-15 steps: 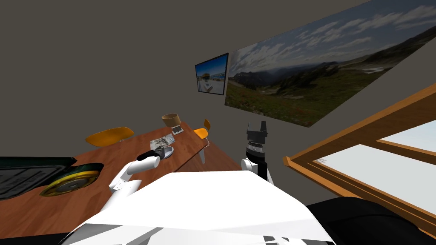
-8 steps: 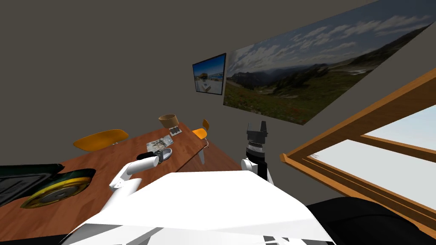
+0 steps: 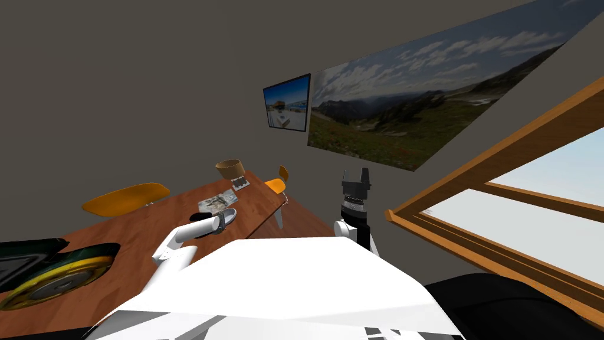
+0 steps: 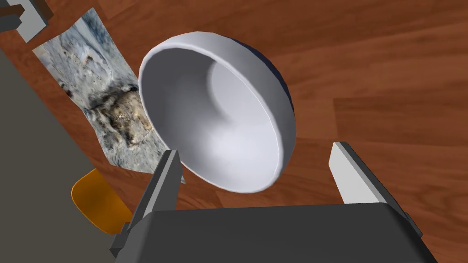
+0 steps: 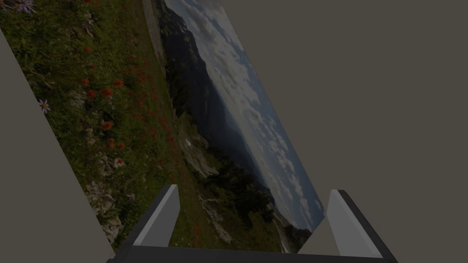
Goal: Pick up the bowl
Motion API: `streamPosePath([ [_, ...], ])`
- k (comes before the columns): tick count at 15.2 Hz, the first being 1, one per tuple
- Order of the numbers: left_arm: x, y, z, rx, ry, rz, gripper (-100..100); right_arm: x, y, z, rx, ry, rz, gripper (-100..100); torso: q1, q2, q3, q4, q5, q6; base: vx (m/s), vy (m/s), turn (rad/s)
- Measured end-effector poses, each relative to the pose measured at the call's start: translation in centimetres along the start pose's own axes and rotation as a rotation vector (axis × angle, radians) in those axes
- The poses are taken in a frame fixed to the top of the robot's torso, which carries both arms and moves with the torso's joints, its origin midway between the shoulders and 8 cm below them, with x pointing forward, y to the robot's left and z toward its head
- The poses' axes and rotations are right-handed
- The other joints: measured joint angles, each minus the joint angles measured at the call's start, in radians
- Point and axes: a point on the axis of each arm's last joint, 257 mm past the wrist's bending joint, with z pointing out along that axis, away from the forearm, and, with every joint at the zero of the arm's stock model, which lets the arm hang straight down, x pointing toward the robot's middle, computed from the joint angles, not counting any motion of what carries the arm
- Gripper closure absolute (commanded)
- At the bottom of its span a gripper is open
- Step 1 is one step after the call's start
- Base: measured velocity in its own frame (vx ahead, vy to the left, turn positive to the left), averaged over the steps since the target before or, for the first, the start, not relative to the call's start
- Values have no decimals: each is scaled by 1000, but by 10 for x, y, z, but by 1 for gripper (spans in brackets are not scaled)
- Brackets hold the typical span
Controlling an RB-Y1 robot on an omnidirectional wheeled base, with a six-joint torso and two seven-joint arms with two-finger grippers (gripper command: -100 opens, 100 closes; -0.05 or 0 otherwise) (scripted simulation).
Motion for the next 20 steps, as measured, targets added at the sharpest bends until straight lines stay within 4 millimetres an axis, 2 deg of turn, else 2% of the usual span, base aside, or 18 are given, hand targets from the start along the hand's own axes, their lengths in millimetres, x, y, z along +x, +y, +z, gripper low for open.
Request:
streamPosePath([
  [7,-8,34,7,-136,-14,-68,-100,0,0,0,0,0,0,0,0,0,0,0,0,0,7,27,-67],
  [17,-11,39,26,-142,-34,-104,-100,0,0,0,0,0,0,0,-2,2,1,0,0,0,-27,11,-66],
  [18,-11,39,27,-141,-34,-105,100,0,0,0,0,0,0,0,-2,2,1,0,-1,0,0,0,0],
  [20,-11,39,27,-141,-34,-105,100,0,0,0,0,0,0,0,-2,1,0,0,0,0,0,0,0],
])
